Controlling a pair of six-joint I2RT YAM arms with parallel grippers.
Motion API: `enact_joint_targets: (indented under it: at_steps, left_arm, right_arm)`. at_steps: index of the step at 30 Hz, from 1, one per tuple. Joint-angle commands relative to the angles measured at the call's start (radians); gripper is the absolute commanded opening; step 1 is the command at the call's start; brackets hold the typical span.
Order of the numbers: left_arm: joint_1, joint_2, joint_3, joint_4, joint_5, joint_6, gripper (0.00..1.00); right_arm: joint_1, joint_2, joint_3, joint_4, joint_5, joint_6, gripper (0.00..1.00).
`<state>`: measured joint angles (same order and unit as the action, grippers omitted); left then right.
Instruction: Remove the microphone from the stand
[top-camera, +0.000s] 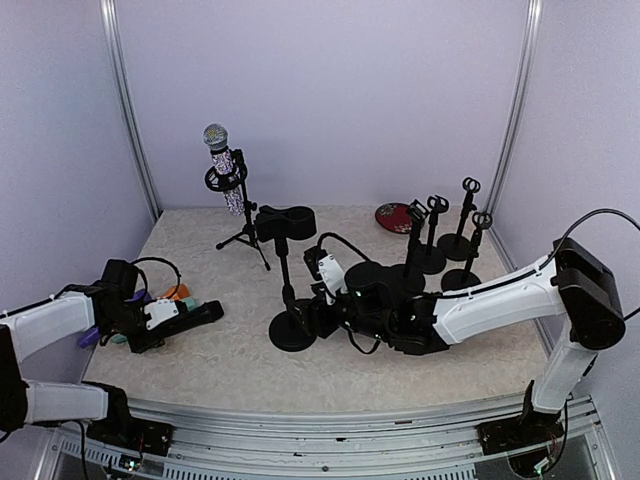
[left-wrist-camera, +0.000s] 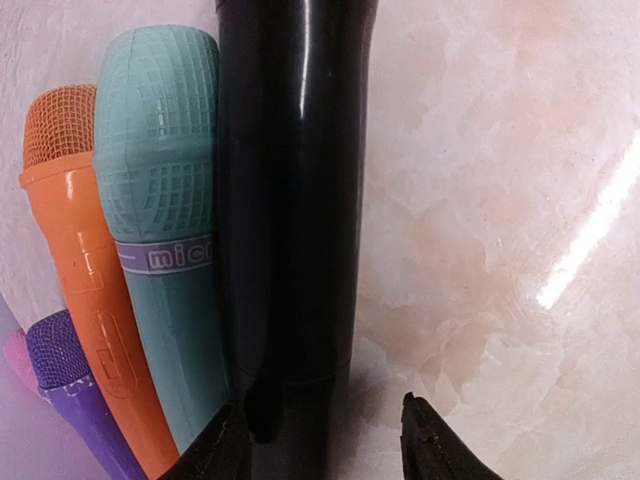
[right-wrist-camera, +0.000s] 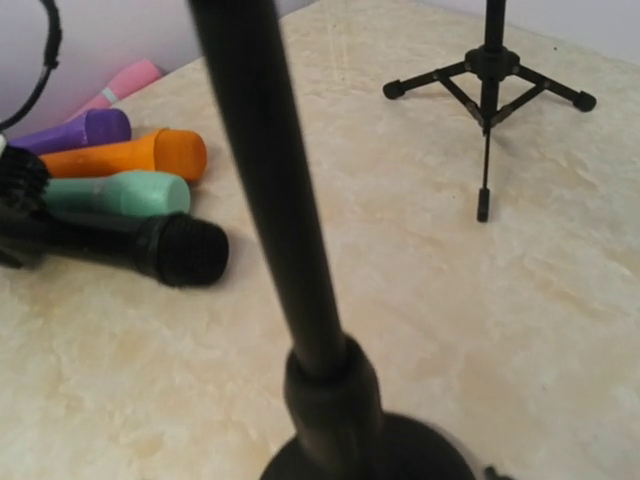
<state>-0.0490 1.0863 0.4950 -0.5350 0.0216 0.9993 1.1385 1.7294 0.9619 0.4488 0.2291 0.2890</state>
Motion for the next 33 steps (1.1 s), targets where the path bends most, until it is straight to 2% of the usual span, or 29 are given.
enact_joint_targets:
  at_steps: [1,6,8,10,12,19,23,27,30,33]
  left_arm:
    - [-0.014,-0.009,0.039,-0.034,0.005,-0.025,0.51]
    - [-0.024,-0.053,0.109,-0.121,0.076,-0.040,0.54]
    - [-0.024,-0.090,0.159,-0.182,0.149,-0.035,0.68]
    - [-0.023,-0.128,0.209,-0.246,0.231,-0.026,0.91]
    - [-0.025,-0.152,0.270,-0.310,0.302,-0.003,0.98]
    - [-0.033,-0.147,0.408,-0.428,0.431,-0.005,0.99]
    - [-0.039,-0.160,0.429,-0.434,0.467,-0.009,0.99]
    - [-0.056,-0.177,0.426,-0.403,0.473,-0.002,0.99]
    - [-0.071,-0.211,0.403,-0.356,0.503,0.029,0.96]
    - [-0.133,-0.282,0.378,-0.314,0.498,0.061,0.91]
  right_arm:
    - [0.007,0.065,0.066,0.106,0.032,-0.013,0.67]
    - [0.002,0.145,0.124,0.098,0.054,-0.033,0.62]
    - [-0.005,0.162,0.134,0.101,0.065,-0.030,0.58]
    - [-0.011,0.177,0.139,0.103,0.081,-0.028,0.55]
    - [-0.021,0.191,0.146,0.106,0.095,-0.024,0.51]
    - [-0.032,0.244,0.177,0.127,0.096,-0.046,0.41]
    - [-0.036,0.260,0.191,0.150,0.079,-0.049,0.25]
    - [-0.036,0.257,0.199,0.154,0.065,-0.045,0.01]
    - [-0.036,0.234,0.191,0.158,0.056,-0.022,0.00]
    - [-0.036,0.191,0.204,0.142,0.038,0.010,0.00]
